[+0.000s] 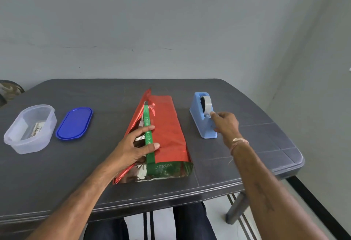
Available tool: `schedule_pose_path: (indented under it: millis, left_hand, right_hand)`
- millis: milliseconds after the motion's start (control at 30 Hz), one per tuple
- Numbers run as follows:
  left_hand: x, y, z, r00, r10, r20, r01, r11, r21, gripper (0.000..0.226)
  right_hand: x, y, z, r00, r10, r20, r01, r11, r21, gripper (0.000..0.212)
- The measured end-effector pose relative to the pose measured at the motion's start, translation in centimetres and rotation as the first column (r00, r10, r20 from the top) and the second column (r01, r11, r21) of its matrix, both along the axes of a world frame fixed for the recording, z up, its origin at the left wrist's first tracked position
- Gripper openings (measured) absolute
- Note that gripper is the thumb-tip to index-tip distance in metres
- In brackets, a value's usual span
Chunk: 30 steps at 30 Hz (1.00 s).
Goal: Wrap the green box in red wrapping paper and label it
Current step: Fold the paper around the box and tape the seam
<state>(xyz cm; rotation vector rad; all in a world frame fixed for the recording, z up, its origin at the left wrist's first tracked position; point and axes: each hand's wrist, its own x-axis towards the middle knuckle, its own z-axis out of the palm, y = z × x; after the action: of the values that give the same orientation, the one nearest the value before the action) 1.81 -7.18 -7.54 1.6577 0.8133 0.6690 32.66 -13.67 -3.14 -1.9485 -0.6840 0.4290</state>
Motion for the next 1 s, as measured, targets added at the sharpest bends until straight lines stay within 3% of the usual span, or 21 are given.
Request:
schedule_pose_path:
  millis: [100,233,467,833,1000]
  left_hand:
    - [0.1,0.0,0.0,1.000,-0.001,0.011,0.002,1.000,-0.012,0.064]
    - [0.2,-0.1,0.1,1.000,0.003,0.017,-0.003,1.000,-0.004,0.063]
    - [0.2,-0.1,0.0,0.999,0.007,0.050,-0.006,1.000,-0.021,0.062]
    - [0.0,0.3,-0.5,0.999,-0.018,0.037,0.019,1.000,-0.024,0.078]
    - [0.1,0.2,-0.5,0.999,-0.017,0.036,0.019,0.999,-0.043,0.068]
  right_hand:
    - [1.4,0.5,0.9,0.977,0.030,-0.209,-0.027,1.000,0.016,0.019]
    - [2.0,0.4,2.4,0.944,0.068,-0.322,-0.074,0.997,-0.006,0.022]
    - [1.0,0.6,3.1,0.930,0.057,-0.363,-0.070,0.997,-0.022,0.030]
    - [1.0,-0.7,1.4,0.875,0.085,-0.477,-0.017,0.989,0.146,0.030]
    - [0.8,-1.1,0.6,0.839,0.078,-0.539,0.026,0.983,0.183,0.027]
